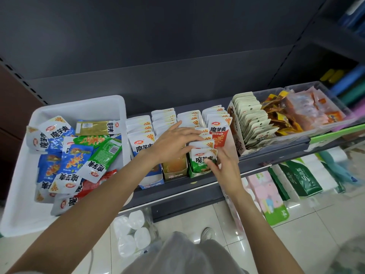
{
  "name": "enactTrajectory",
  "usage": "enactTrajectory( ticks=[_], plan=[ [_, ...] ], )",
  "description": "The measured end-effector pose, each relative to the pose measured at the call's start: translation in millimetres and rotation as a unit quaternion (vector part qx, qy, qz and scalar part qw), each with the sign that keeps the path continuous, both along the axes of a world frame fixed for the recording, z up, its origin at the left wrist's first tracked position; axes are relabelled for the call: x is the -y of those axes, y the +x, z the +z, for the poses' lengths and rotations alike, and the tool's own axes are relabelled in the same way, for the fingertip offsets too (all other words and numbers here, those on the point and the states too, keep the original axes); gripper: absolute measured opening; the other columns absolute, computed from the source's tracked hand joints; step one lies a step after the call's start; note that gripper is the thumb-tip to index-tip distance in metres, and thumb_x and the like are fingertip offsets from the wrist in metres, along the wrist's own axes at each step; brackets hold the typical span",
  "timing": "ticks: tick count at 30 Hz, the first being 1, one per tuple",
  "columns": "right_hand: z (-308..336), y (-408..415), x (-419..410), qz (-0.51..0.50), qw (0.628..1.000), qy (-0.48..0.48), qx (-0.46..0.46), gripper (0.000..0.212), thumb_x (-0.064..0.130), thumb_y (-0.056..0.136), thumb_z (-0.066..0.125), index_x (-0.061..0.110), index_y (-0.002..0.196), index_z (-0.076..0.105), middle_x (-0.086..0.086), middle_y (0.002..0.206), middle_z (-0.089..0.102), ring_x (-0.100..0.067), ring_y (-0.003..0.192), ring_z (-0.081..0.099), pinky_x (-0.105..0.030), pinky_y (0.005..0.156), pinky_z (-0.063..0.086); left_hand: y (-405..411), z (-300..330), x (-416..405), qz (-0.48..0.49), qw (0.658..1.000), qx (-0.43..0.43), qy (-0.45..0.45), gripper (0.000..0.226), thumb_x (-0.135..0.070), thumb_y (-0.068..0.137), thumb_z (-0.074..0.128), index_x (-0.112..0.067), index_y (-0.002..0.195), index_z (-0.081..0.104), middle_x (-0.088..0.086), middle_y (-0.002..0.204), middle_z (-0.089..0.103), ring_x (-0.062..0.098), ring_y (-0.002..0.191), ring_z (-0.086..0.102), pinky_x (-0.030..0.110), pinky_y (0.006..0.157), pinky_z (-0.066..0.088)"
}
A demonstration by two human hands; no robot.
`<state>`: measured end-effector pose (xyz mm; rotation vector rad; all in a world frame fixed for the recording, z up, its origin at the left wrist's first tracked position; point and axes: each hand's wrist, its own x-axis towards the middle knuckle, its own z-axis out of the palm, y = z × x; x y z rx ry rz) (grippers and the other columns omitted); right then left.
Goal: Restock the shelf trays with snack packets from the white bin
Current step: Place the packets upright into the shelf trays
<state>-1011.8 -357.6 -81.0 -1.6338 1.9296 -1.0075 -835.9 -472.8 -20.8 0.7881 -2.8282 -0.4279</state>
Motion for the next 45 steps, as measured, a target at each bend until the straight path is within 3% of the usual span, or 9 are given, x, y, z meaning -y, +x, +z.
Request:
enactTrajectory(
  ticks=[6, 12, 19, 24, 34, 38, 41, 43, 45],
  plan=[
    [53, 13, -33, -0.070, 0.990, -0.102, 0.061, 0.036, 0.032, 0.078, 0.075, 0.018, 0.098, 0.049, 0.006, 0.093, 0.051, -0.011, 0.081, 0.048, -0.017, 0.064, 0.041, 33, 24, -27, 0.041, 0.986, -0.160, -0.012, 0.030, -0.031, 0.094, 0.052, -0.024, 0.121, 0.061, -0.006, 0.121, 0.062, 0.009, 0.114, 0.052, 0.032, 0.102, 0.037],
    [112, 89, -5, 0.107, 0.980, -0.161, 0.047, 0.009, 0.026, 0.089, 0.054, 0.018, 0.092, 0.055, 0.012, 0.084, 0.056, 0.000, 0.077, 0.052, -0.012, 0.068, 0.040, 155, 26, -59, 0.269, 0.885, -0.352, -0.144, 0.017, -0.021, 0.091, 0.051, -0.014, 0.097, 0.065, -0.003, 0.086, 0.066, 0.009, 0.080, 0.057, 0.025, 0.076, 0.041],
    [73, 245, 91, 0.352, 0.920, 0.001, -0.172, 0.028, 0.017, 0.092, 0.053, 0.018, 0.120, 0.056, 0.001, 0.120, 0.057, -0.016, 0.108, 0.055, -0.034, 0.088, 0.048, 283, -23, -25, 0.424, 0.902, -0.067, -0.049, 0.042, -0.044, 0.080, 0.050, -0.017, 0.106, 0.069, 0.003, 0.098, 0.069, 0.027, 0.094, 0.060, 0.031, 0.080, 0.047],
    [22, 296, 148, 0.382, 0.803, 0.124, -0.441, 0.072, -0.001, 0.082, 0.062, 0.020, 0.144, 0.032, -0.013, 0.148, 0.028, -0.031, 0.133, 0.031, -0.044, 0.106, 0.035, 292, -44, -3, 0.371, 0.898, 0.215, 0.095, 0.076, -0.054, 0.083, 0.058, -0.026, 0.145, 0.026, 0.002, 0.146, 0.032, 0.028, 0.134, 0.029, 0.040, 0.108, 0.030],
    [-3, 294, 137, 0.394, 0.713, 0.057, -0.577, 0.055, 0.006, 0.095, 0.037, 0.011, 0.147, 0.021, -0.020, 0.136, 0.044, -0.034, 0.118, 0.051, -0.040, 0.085, 0.049, 298, -55, 2, 0.336, 0.907, 0.239, 0.081, 0.069, -0.046, 0.087, 0.056, -0.023, 0.145, 0.025, 0.004, 0.143, 0.029, 0.027, 0.128, 0.033, 0.037, 0.100, 0.039],
    [40, 283, 123, 0.309, 0.841, 0.050, -0.441, 0.033, 0.011, 0.097, 0.039, 0.011, 0.130, 0.044, -0.008, 0.105, 0.064, -0.030, 0.093, 0.064, -0.032, 0.066, 0.043, 308, -32, -5, 0.383, 0.915, 0.039, 0.124, 0.052, -0.028, 0.093, 0.052, -0.024, 0.142, 0.035, 0.003, 0.140, 0.042, 0.025, 0.125, 0.042, 0.034, 0.098, 0.039],
    [77, 263, 93, 0.157, 0.985, 0.037, -0.065, 0.018, 0.019, 0.101, 0.040, 0.017, 0.091, 0.055, 0.002, 0.071, 0.060, -0.018, 0.065, 0.059, -0.029, 0.057, 0.039, 298, -1, -25, 0.418, 0.890, -0.176, 0.046, 0.051, -0.018, 0.092, 0.056, -0.021, 0.140, 0.039, 0.000, 0.129, 0.052, 0.017, 0.113, 0.049, 0.030, 0.086, 0.042],
    [96, 244, 66, 0.015, 0.981, 0.007, 0.193, 0.027, 0.020, 0.100, 0.046, 0.025, 0.074, 0.053, 0.010, 0.066, 0.057, -0.008, 0.066, 0.053, -0.025, 0.061, 0.042, 282, 20, -38, 0.422, 0.860, -0.281, 0.066, 0.051, -0.018, 0.091, 0.058, -0.024, 0.138, 0.039, -0.011, 0.124, 0.052, 0.007, 0.106, 0.050, 0.021, 0.084, 0.041],
    [110, 220, 35, -0.112, 0.945, -0.032, 0.305, 0.028, 0.021, 0.099, 0.047, 0.025, 0.073, 0.057, 0.016, 0.068, 0.059, -0.001, 0.070, 0.055, -0.014, 0.064, 0.046, 260, 35, -49, 0.386, 0.858, -0.326, 0.095, 0.044, -0.025, 0.090, 0.056, -0.028, 0.132, 0.044, -0.013, 0.120, 0.056, 0.006, 0.107, 0.053, 0.023, 0.089, 0.042]
  ],
)
